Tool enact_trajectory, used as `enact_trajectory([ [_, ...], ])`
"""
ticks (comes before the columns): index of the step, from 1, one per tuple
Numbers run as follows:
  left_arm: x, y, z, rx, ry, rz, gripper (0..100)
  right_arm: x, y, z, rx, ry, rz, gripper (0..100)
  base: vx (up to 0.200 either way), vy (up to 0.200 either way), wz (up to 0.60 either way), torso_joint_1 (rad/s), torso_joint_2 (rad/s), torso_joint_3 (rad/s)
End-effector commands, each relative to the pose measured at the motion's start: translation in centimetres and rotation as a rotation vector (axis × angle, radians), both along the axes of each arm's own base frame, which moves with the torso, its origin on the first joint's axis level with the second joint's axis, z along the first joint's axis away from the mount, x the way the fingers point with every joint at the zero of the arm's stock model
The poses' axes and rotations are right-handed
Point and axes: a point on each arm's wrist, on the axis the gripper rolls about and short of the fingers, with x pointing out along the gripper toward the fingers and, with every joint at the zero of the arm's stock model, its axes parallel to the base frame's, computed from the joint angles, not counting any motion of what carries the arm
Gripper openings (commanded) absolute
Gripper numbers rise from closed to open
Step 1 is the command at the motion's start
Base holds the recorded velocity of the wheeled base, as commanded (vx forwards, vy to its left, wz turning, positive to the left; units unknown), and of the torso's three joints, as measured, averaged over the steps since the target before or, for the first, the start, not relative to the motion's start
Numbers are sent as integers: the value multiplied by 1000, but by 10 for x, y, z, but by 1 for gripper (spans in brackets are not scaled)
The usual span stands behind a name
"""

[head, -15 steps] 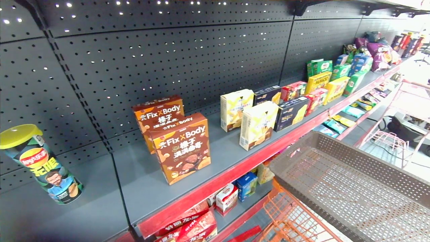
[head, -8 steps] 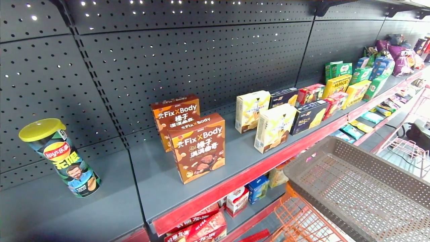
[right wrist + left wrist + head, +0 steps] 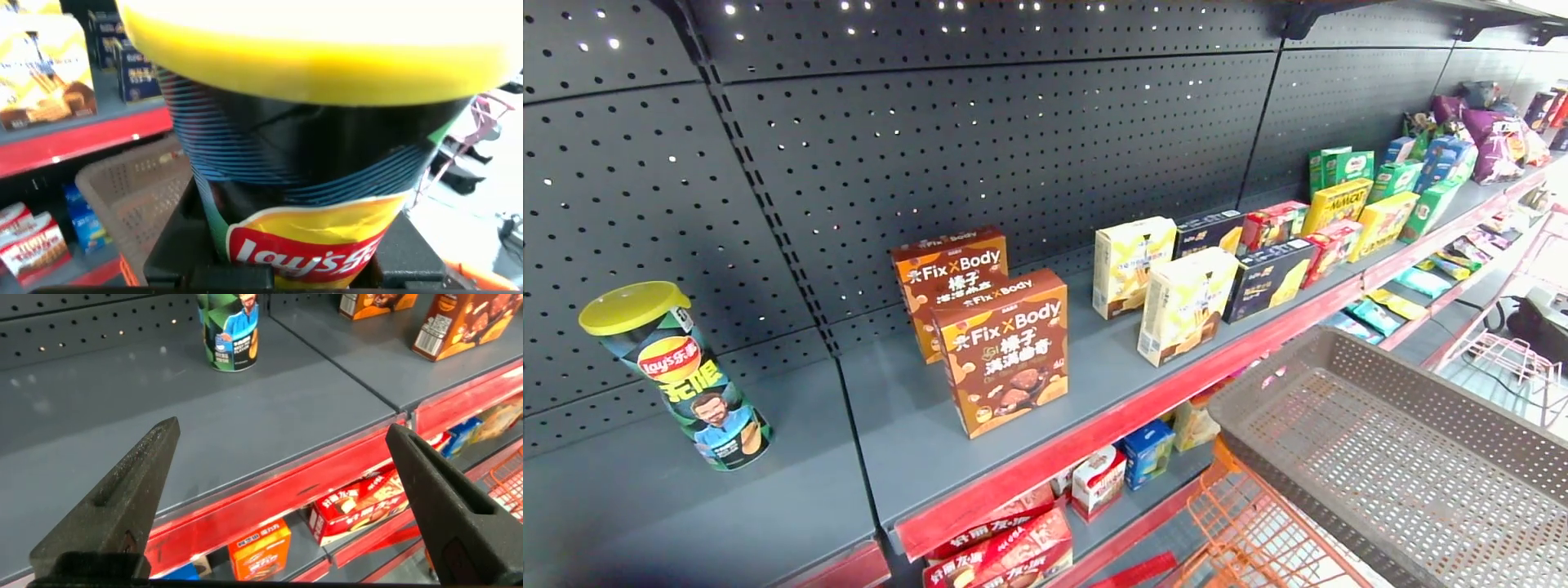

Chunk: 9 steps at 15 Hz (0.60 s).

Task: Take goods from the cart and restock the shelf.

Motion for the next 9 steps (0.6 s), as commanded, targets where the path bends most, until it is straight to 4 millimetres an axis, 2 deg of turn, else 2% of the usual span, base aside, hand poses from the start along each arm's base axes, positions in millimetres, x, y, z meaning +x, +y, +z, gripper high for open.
enact_trajectory([
  [1, 0, 0, 0, -3, -1, 2, 100, 0, 0, 0, 0, 0, 1, 0, -200, 0, 0, -2, 2, 2],
  [2, 0, 0, 0, -1, 0, 2, 100, 0, 0, 0, -2, 1, 1, 0, -200, 0, 0, 2, 7, 2],
  [4, 0, 0, 0, 0, 1, 0, 100, 0, 0, 1, -3, -15, 2, 0, -200, 0, 600, 14, 12, -2],
  [9, 0, 0, 0, 0, 0, 0, 100, 0, 0, 2, -5, -23, 3, 0, 0, 0, 600, -5, -3, 2],
])
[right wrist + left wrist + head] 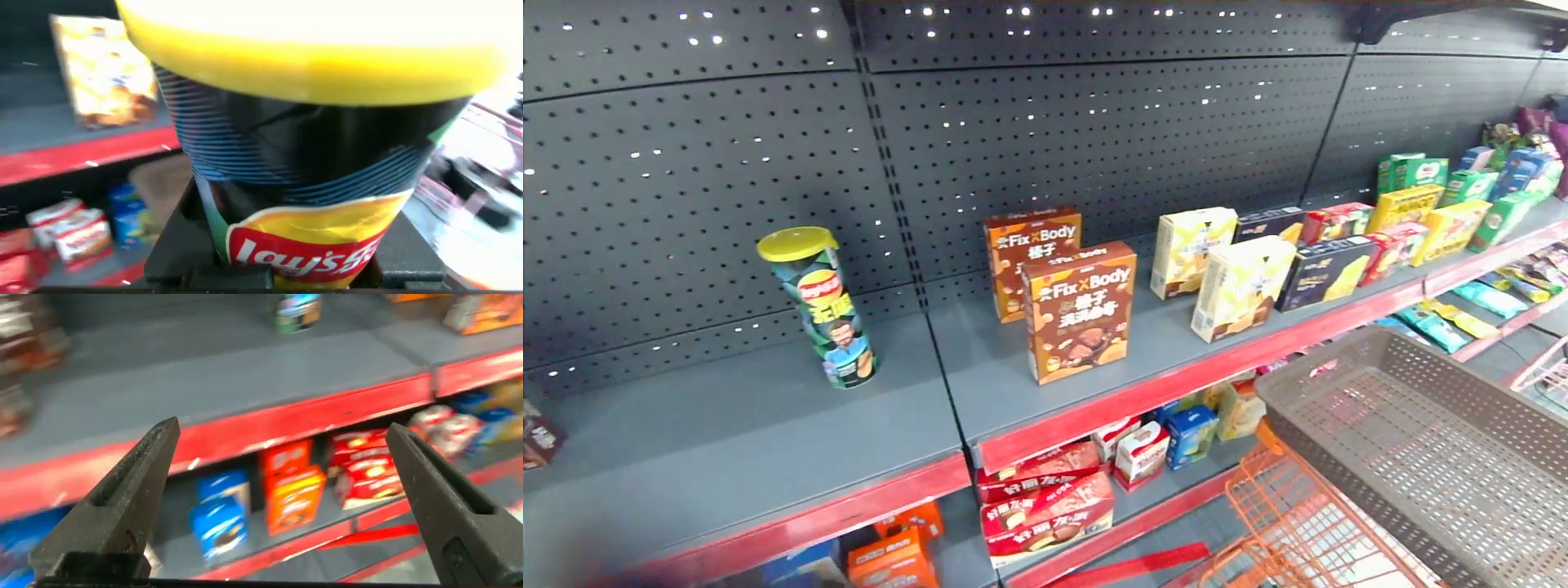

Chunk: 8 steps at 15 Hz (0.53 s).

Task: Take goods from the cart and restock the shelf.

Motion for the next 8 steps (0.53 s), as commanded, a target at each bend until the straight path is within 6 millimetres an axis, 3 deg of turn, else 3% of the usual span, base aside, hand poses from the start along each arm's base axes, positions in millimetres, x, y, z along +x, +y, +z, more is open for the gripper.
enact_trajectory([
  [1, 0, 0, 0, -1, 2, 0, 100, 1, 0, 0, 0, 3, 0, 0, 0, 0, 600, 17, -7, -2],
  [8, 0, 0, 0, 1, 0, 0, 100, 0, 0, 0, -19, 0, 8, 0, 0, 0, 600, 4, 2, 5],
])
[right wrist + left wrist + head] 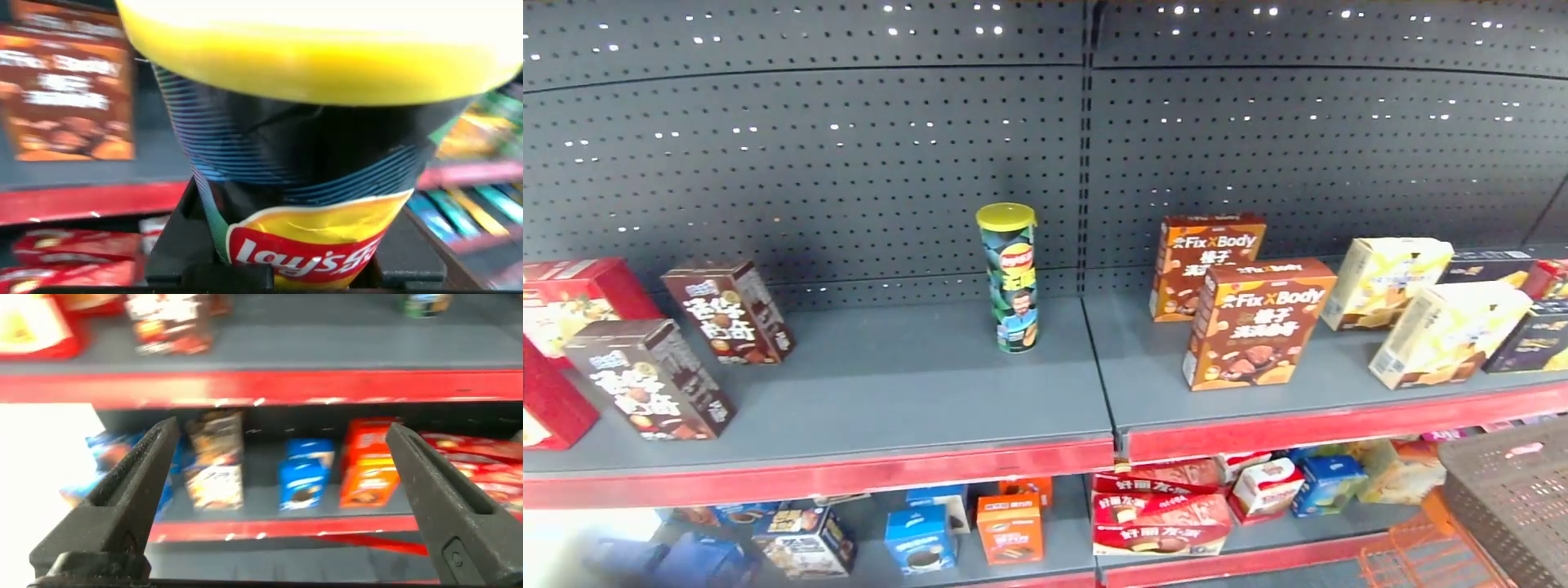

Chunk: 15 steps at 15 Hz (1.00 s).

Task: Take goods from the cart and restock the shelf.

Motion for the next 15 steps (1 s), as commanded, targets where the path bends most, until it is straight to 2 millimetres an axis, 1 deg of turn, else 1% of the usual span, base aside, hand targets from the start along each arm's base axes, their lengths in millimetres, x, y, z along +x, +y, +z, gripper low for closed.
enact_trajectory([
  [1, 0, 0, 0, 0, 0, 0, 100, 0, 0, -1, -1, 4, 0, 0, 0, 0, 0, 0, 0, 0],
  [9, 0, 0, 0, 0, 1, -2, 100, 1, 0, 0, -1, 3, -2, 0, 0, 0, 0, 0, 0, 0],
  [12, 0, 0, 0, 0, 1, -2, 100, 0, 0, 0, -3, 2, -1, 0, 0, 0, -600, -1, 2, 1],
  [14, 0, 0, 0, -2, 1, -2, 100, 0, 0, -1, -3, -3, -1, 0, 0, 0, 0, 0, 0, 0],
  [15, 0, 0, 0, -2, 1, -2, 100, 0, 0, -1, -4, -4, -1, 0, 0, 200, 0, 7, 7, 2],
])
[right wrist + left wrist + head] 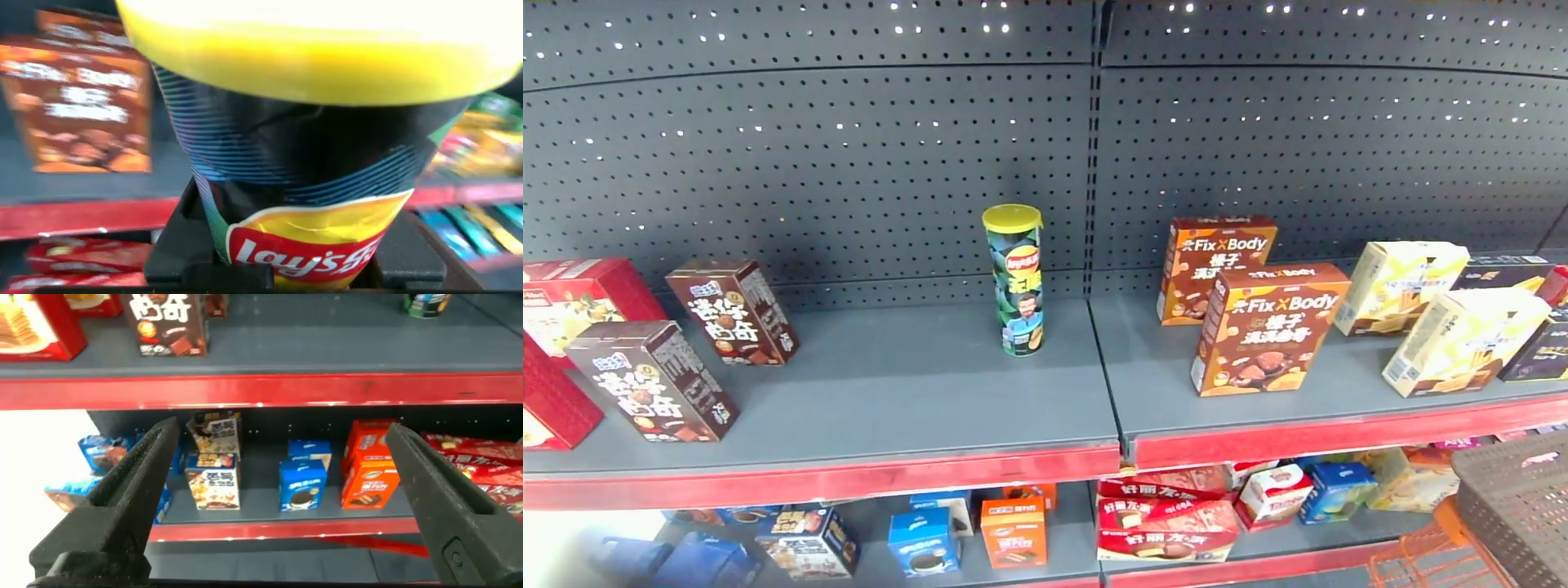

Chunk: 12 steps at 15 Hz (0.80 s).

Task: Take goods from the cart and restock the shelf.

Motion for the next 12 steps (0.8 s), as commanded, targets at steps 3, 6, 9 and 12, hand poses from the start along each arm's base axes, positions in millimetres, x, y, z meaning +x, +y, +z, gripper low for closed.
enact_trajectory([
  [3, 0, 0, 0, 0, -2, 2, 100, 0, 0, 0, 0, 3, 1, 0, 0, 133, 0, 0, 2, 3],
  [6, 0, 0, 0, -2, 1, 3, 100, 0, 0, -2, 2, 5, 1, 0, 0, 0, 0, 0, 0, 0],
  [9, 0, 0, 0, 0, -2, 2, 100, 0, 0, -2, 2, 6, 0, 0, 0, 0, 0, 0, 0, 0],
  [12, 0, 0, 0, 2, -2, 2, 100, 0, 0, -2, 2, 6, 1, 0, 0, 0, 0, 0, 0, 0],
])
